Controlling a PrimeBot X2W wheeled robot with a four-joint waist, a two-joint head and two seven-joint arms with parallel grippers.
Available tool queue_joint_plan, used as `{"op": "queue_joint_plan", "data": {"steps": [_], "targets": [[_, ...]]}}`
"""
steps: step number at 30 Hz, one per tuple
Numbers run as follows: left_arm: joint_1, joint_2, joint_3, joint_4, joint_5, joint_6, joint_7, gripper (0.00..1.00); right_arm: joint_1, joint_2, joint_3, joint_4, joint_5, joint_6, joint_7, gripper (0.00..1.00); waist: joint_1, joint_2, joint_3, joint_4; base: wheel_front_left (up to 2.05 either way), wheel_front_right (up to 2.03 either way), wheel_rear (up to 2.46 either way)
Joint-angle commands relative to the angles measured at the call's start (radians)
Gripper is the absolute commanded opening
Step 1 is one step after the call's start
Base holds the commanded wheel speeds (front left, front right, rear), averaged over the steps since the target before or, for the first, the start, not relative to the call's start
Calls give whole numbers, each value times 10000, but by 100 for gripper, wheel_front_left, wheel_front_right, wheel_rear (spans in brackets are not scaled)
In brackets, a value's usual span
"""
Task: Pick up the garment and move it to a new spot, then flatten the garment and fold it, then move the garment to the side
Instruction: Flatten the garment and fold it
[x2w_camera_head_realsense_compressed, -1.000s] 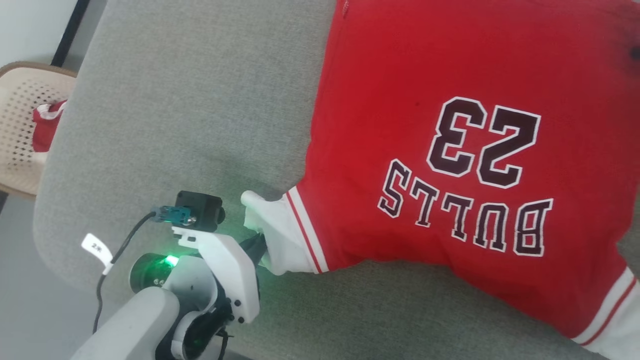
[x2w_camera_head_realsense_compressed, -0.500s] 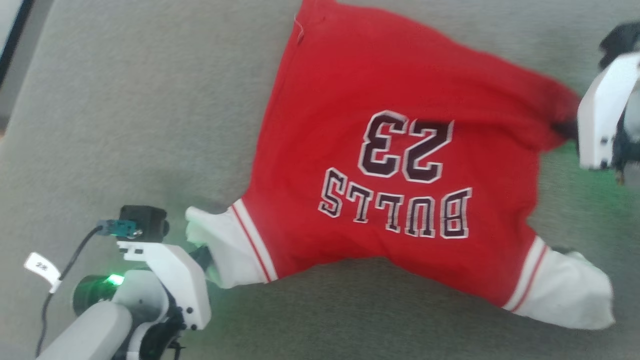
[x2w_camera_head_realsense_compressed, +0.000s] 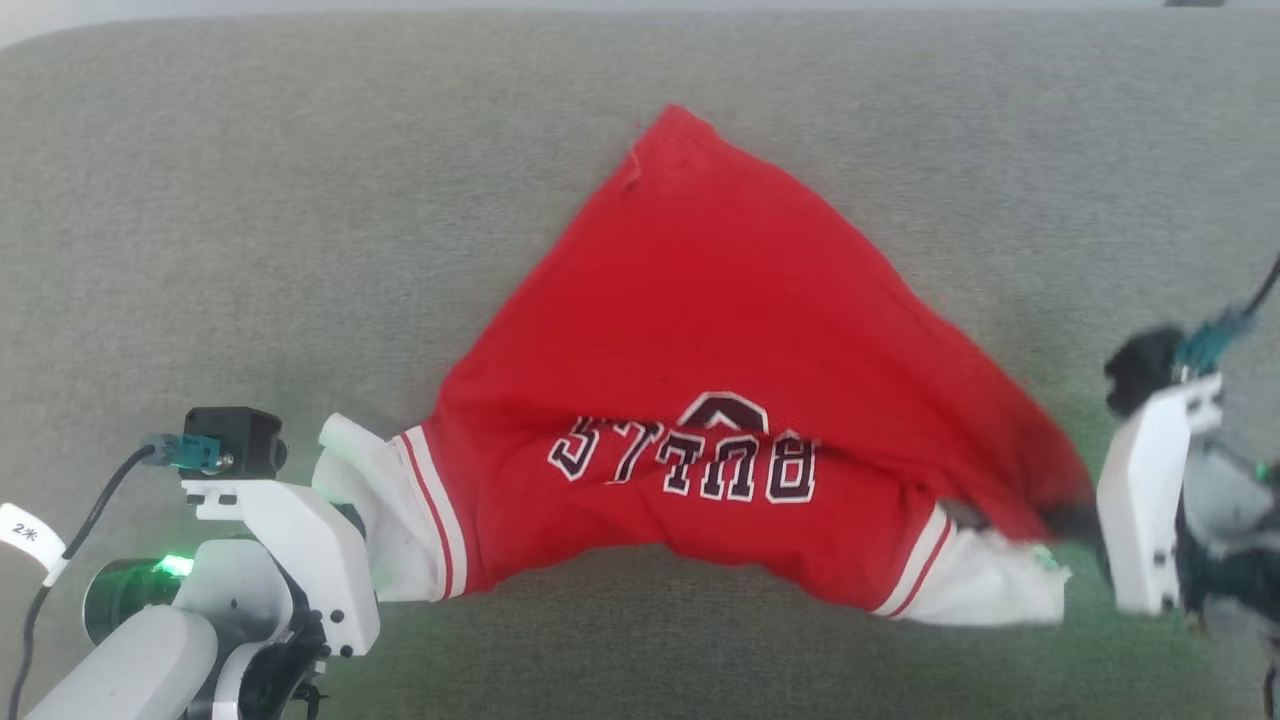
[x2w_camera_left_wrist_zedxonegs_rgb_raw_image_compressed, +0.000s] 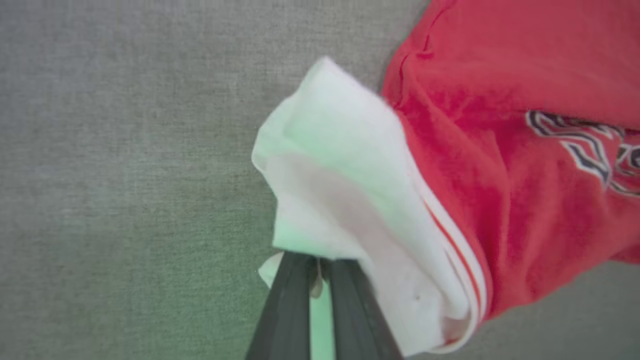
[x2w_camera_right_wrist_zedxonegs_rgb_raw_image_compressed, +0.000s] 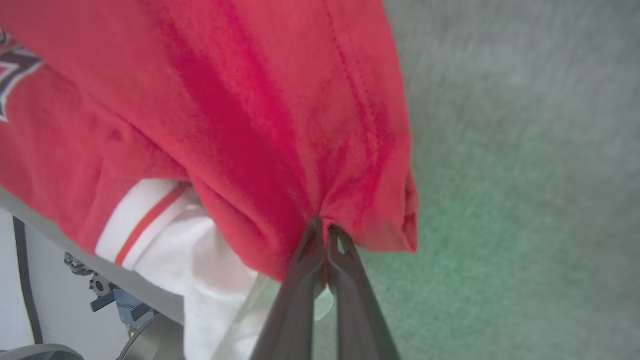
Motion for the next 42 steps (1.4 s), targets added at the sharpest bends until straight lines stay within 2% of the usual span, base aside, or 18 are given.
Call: {"op": "queue_joint_plan", "data": {"steps": [1, 6, 7, 8, 9, 13, 22, 27, 34, 42], "targets": [[115, 43, 18, -53, -64, 30, 25, 0, 834, 245, -293, -404, -149, -18, 58, 0, 0, 0, -70, -204, 0, 0, 0], [24, 56, 24, -24, -76, -26, 36, 0, 1745, 837, -744, -501, -597, -18, -378, 0, 0, 0, -16, -294, 0, 0, 0], [7, 45, 19, -2, -81, -46, 26, 0, 1878, 1006, -855, -373, -766, -19, -556, 5, 0, 0, -1, -305, 0, 0, 0], [-8, 40, 10, 63, -89, -113, -4, 0, 1973, 1174, -852, -126, -1053, -21, -759, 50, 0, 0, 18, -315, 0, 0, 0], [-8, 44, 1, 88, -93, -121, -15, 0, 1979, 1309, -943, -34, -1139, -22, -936, 100, 0, 0, 26, -314, 0, 0, 0], [63, 48, -20, 188, -112, -204, -89, 0, 1914, 1410, -1262, -145, -1342, -33, -1221, 100, 0, 0, -3, -254, 0, 0, 0], [156, -53, -117, 226, -129, -334, -204, 0, 1518, 1456, -2418, -1904, -1462, -15, -1505, 100, 0, 0, -72, 166, 0, 0, 0], [-39, -201, -244, 262, -44, -491, -231, 0, 701, 1441, -2367, -2198, -1732, -15, -1809, 100, 0, 0, 91, 593, 0, 0, 0], [-706, -732, -706, 526, 195, -842, -188, 0, -1416, 1053, -1282, -816, -1792, -12, -2712, 100, 0, 0, 525, 1577, 0, 0, 0], [-1580, -1586, -1251, 1293, 378, -1453, -268, 0, -4052, 376, 576, 2096, -1587, -12, -3499, 100, 0, 0, 987, 2801, 0, 0, 0]]}}
